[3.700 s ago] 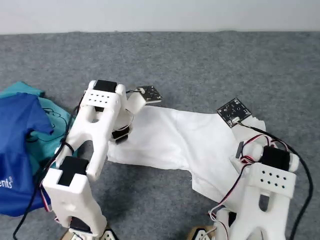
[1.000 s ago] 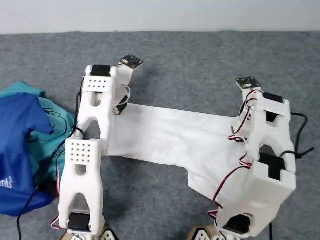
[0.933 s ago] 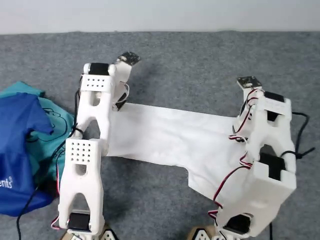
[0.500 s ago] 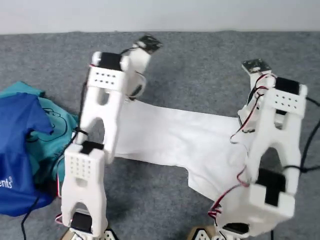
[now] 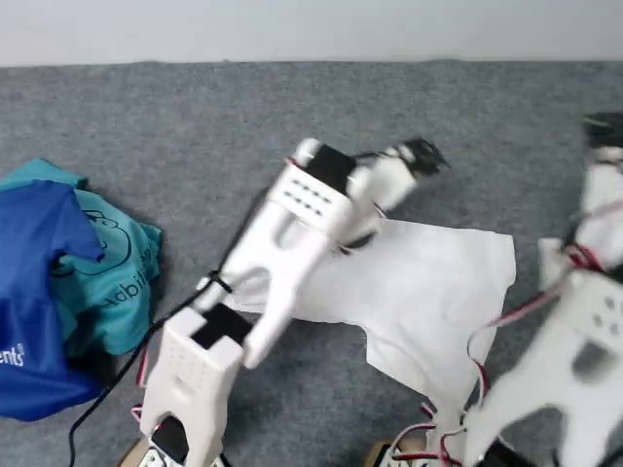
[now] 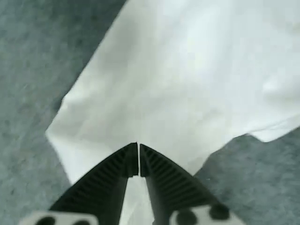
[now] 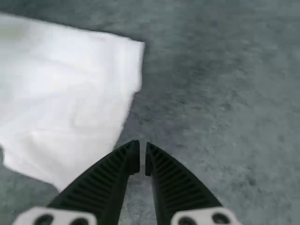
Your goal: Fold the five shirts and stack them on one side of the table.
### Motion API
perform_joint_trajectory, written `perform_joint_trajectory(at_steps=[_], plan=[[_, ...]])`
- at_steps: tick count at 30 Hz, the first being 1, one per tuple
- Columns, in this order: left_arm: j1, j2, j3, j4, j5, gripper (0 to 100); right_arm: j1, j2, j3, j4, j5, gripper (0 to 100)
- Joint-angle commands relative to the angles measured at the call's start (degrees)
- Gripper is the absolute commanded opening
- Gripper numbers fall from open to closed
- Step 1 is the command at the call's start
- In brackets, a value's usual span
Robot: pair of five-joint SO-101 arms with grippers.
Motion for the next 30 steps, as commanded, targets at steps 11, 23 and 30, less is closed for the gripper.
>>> perform_joint_trajectory(at_steps=[11,23,30], plan=[[22.4,3.3,-0.3,1.2,0.1,2,37.0,-4.0,10.1,-4.8,16.9,3.5],[27.0,3.4,-0.1,1.1,0.1,18,45.4,-4.4,12.0,-5.6,21.4,3.5],[15.6,3.4,-0.1,1.3,0.1,13,46.3,-4.4,12.0,-5.6,21.4,3.5]])
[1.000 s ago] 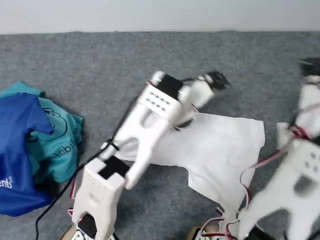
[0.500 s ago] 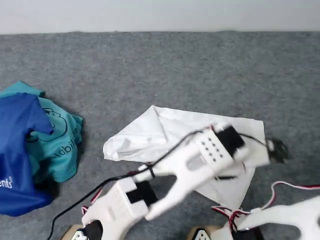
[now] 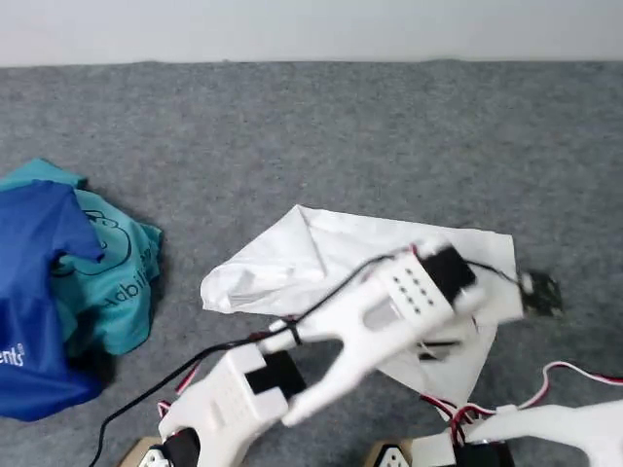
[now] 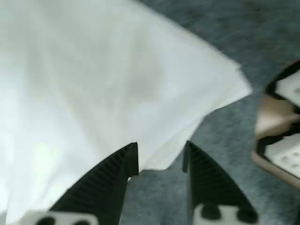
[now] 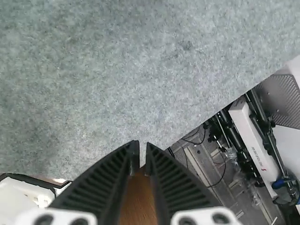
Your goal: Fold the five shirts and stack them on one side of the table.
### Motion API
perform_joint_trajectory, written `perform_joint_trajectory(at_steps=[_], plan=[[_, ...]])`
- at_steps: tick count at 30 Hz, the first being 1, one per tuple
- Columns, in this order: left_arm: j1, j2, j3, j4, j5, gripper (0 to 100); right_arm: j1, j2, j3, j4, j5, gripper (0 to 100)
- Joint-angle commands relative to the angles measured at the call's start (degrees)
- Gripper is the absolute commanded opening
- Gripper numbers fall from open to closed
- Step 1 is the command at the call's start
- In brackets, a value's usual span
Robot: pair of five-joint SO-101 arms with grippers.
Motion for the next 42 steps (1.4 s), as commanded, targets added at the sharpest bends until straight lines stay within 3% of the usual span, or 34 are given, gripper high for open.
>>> perform_joint_trajectory(at_steps=[1,8,14,26,38,42], plan=[[-8.3,-0.5,-0.1,1.2,0.2,12,0.5,-1.9,-0.4,-0.1,0.5,3.5],[-25.7,-0.5,7.4,1.1,-5.3,11,0.3,-2.0,-0.6,-0.1,0.5,3.5],[-36.1,-0.5,10.5,-1.3,-11.2,11,-0.4,-2.0,-0.7,3.0,0.5,3.5],[-47.9,-0.5,17.7,-13.5,-15.6,12,-1.3,-2.0,-0.8,3.9,0.5,3.5],[-57.1,-0.6,16.9,-20.6,-16.5,12,-1.0,-2.5,-0.8,3.9,0.4,3.5],[-60.8,-0.7,13.2,-19.5,-18.5,12,-1.3,-6.3,-0.4,3.9,0.5,3.5]])
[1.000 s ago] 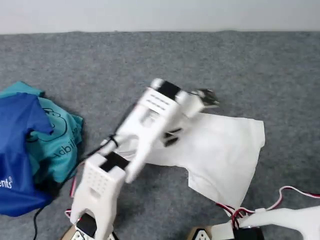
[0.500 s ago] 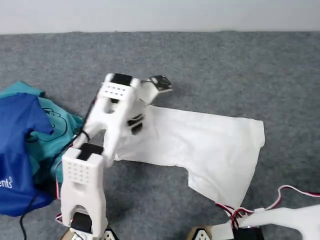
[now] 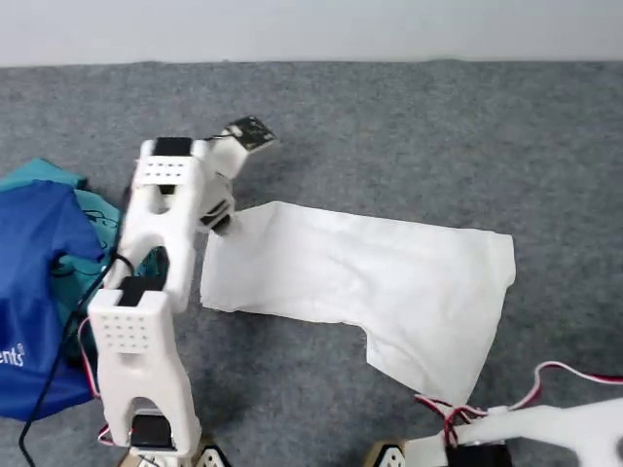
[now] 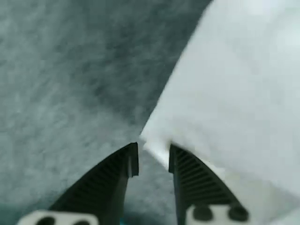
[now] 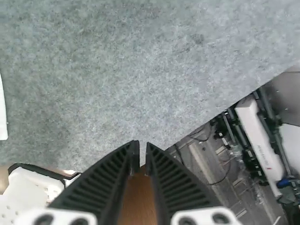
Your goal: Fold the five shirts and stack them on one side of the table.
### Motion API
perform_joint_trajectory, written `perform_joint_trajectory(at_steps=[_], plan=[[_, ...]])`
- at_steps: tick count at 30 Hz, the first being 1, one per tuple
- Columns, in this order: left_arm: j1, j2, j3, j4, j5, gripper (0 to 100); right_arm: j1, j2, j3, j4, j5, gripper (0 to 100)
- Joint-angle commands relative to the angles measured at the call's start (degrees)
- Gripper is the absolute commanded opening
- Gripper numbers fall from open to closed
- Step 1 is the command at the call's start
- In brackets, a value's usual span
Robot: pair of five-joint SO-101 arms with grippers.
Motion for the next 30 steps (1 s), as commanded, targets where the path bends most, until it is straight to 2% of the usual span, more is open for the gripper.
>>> perform_joint_trajectory(at_steps=[1,5,11,15,22,25,30], plan=[[-2.7,-0.8,-5.4,1.0,-1.1,12,-0.5,-4.4,-0.4,0.7,0.5,3.6],[-2.5,-0.7,-14.4,9.3,-1.1,12,-3.3,-7.8,-0.3,0.7,0.5,3.6],[1.9,-0.7,-27.5,20.8,-0.7,12,-6.2,-10.4,1.8,0.7,0.5,3.6],[4.6,-0.5,-24.4,20.7,-0.6,12,-6.0,-12.2,4.5,0.7,0.5,3.6],[6.5,-0.8,-11.9,17.1,-1.0,12,-5.8,-15.6,5.5,0.2,0.5,3.6],[9.4,-1.2,-11.6,20.4,-0.8,12,-5.8,-15.3,5.5,0.6,0.7,3.7],[17.8,-7.3,-7.4,20.6,2.9,12,-5.8,-15.2,7.4,0.7,2.2,3.9]])
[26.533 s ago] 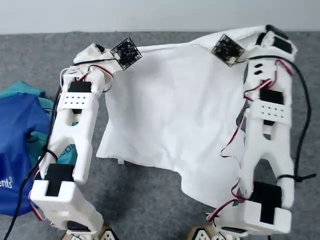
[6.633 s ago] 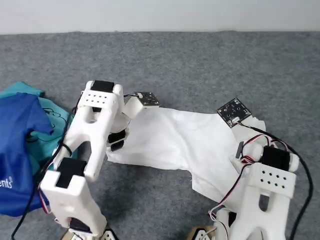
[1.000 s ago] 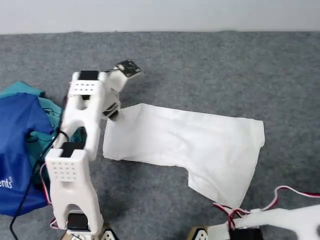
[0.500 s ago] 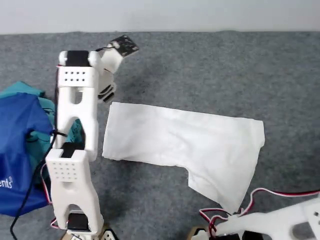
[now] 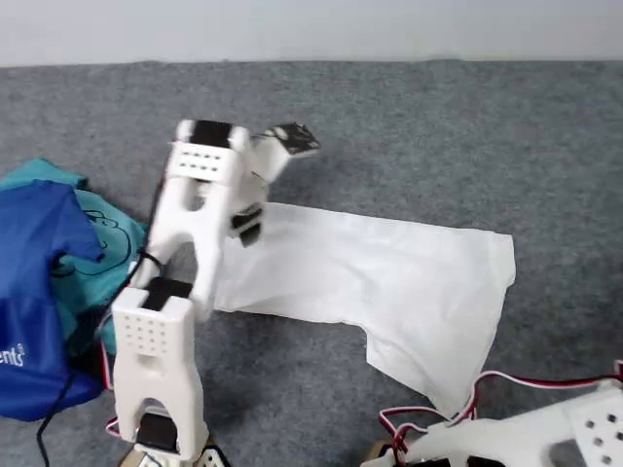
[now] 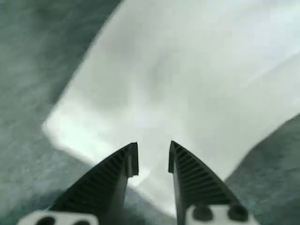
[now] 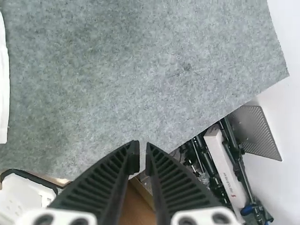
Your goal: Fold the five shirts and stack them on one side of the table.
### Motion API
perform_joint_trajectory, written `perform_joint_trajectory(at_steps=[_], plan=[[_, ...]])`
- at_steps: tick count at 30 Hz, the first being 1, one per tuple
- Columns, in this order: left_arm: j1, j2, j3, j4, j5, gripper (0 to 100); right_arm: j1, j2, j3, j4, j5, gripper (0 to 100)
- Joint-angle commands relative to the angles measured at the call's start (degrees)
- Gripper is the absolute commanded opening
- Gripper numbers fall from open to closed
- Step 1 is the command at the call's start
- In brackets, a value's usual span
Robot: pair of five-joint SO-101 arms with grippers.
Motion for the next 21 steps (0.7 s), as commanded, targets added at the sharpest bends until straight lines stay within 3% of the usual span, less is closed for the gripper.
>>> perform_joint_trajectory(at_steps=[1,7,14,21], plan=[[7.6,-8.3,2.8,1.7,1.4,12,0.1,-0.4,1.6,0.2,0.6,3.9],[23.6,-16.6,10.0,1.6,5.8,12,4.7,-0.7,2.6,0.1,0.9,3.9],[41.9,-16.4,10.9,0.7,9.5,12,5.4,-1.0,2.5,1.8,0.6,3.9],[50.3,-9.1,10.0,-0.5,9.5,21,7.3,-1.1,2.3,3.7,0.5,3.8]])
